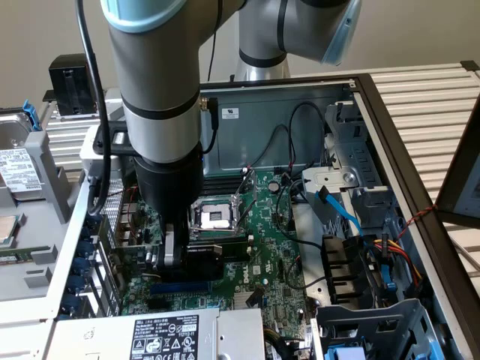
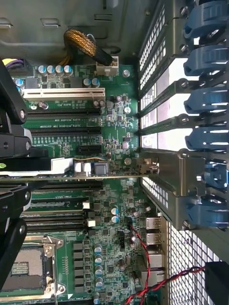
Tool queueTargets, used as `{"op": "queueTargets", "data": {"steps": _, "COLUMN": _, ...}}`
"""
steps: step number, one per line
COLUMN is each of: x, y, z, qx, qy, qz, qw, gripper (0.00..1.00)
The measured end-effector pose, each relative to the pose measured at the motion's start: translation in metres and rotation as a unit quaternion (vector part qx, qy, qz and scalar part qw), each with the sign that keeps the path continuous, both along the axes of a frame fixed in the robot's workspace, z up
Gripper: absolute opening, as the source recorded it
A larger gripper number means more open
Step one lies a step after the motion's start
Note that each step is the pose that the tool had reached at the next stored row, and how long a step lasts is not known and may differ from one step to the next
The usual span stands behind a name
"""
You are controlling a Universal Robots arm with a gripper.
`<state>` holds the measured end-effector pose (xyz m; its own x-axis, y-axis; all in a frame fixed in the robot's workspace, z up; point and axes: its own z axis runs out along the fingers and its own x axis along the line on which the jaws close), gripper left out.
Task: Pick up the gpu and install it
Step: 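Insert the gpu into the slot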
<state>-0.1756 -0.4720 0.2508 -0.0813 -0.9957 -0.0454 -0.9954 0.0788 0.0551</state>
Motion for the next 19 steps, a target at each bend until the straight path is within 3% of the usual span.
{"op": "queueTargets", "data": {"steps": 19, "x": 0.0010, "y": 0.0002, "z": -0.0001, "qx": -0.0042, "qy": 0.0009, "qz": -0.007, "qw": 1.0000, "gripper": 0.27}}
